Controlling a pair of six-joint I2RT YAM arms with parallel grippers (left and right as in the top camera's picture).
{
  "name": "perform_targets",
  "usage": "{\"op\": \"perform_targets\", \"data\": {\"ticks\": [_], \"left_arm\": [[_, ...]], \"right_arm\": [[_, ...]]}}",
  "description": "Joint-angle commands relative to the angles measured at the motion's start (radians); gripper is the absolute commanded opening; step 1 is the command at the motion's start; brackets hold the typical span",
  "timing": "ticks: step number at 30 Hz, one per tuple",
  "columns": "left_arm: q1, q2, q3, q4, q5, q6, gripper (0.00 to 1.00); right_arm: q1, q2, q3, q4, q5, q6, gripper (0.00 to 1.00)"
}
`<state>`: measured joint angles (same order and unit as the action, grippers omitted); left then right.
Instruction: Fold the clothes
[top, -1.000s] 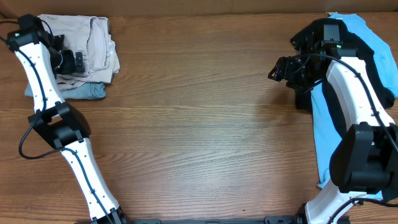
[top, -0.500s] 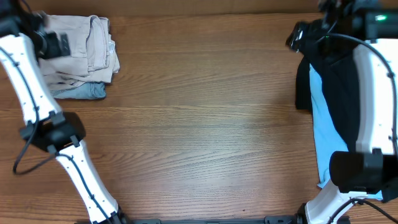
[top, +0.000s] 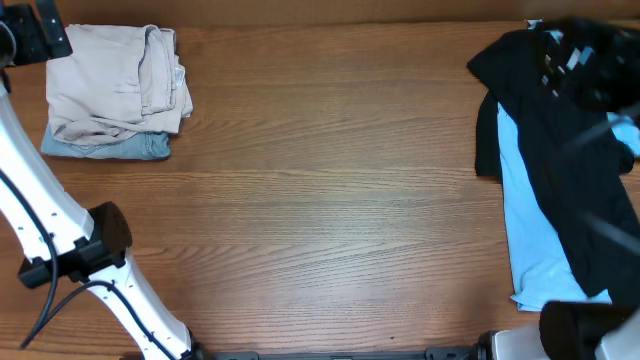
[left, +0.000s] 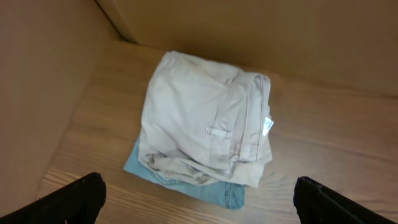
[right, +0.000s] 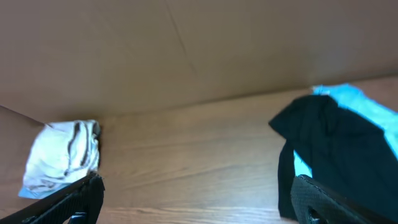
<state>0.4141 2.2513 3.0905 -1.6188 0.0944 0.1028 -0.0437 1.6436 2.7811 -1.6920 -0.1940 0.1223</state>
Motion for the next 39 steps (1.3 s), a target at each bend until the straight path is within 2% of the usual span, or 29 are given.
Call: {"op": "perform_targets", "data": {"ticks": [1, 10, 13, 18, 22, 28, 35, 39], "left_arm": [[-0.003, 0.018, -0.008, -0.003, 0.010, -0.018, 1.00], [-0.003, 0.018, -0.008, -0.003, 0.010, -0.018, 1.00], [-0.003, 0.018, -0.008, -0.003, 0.010, -0.018, 1.00], [-0.003, 0.018, -0.008, -0.003, 0.010, -0.018, 1.00], [-0.003, 0.018, -0.008, -0.003, 0.010, -0.018, 1.00], [-0.003, 0.018, -0.008, -0.003, 0.010, -0.018, 1.00], [-0.003, 0.018, -0.008, -0.003, 0.010, -0.018, 1.00], [-0.003, 0.018, -0.008, -0.003, 0.010, -0.018, 1.00]], "right_arm": [[0.003, 0.003, 0.003, -0.002, 0.010, -0.007, 1.00], [0.003, 0.012, 0.000, -0.002, 0.013, -0.008, 1.00], [0.003, 0.004, -0.005, -0.002, 0.080, -0.008, 1.00], [0.012, -0.082, -0.178, 0.037, 0.206, -0.026, 1.00], [0.012, -0.243, -0.508, 0.216, 0.219, -0.026, 1.00], [0.009, -0.630, -1.226, 0.702, 0.212, -0.044, 1.00], [-0.049, -1.079, -1.931, 1.122, 0.097, -0.043, 1.00], [-0.057, -1.280, -2.228, 1.357, 0.083, -0.040, 1.00]]}}
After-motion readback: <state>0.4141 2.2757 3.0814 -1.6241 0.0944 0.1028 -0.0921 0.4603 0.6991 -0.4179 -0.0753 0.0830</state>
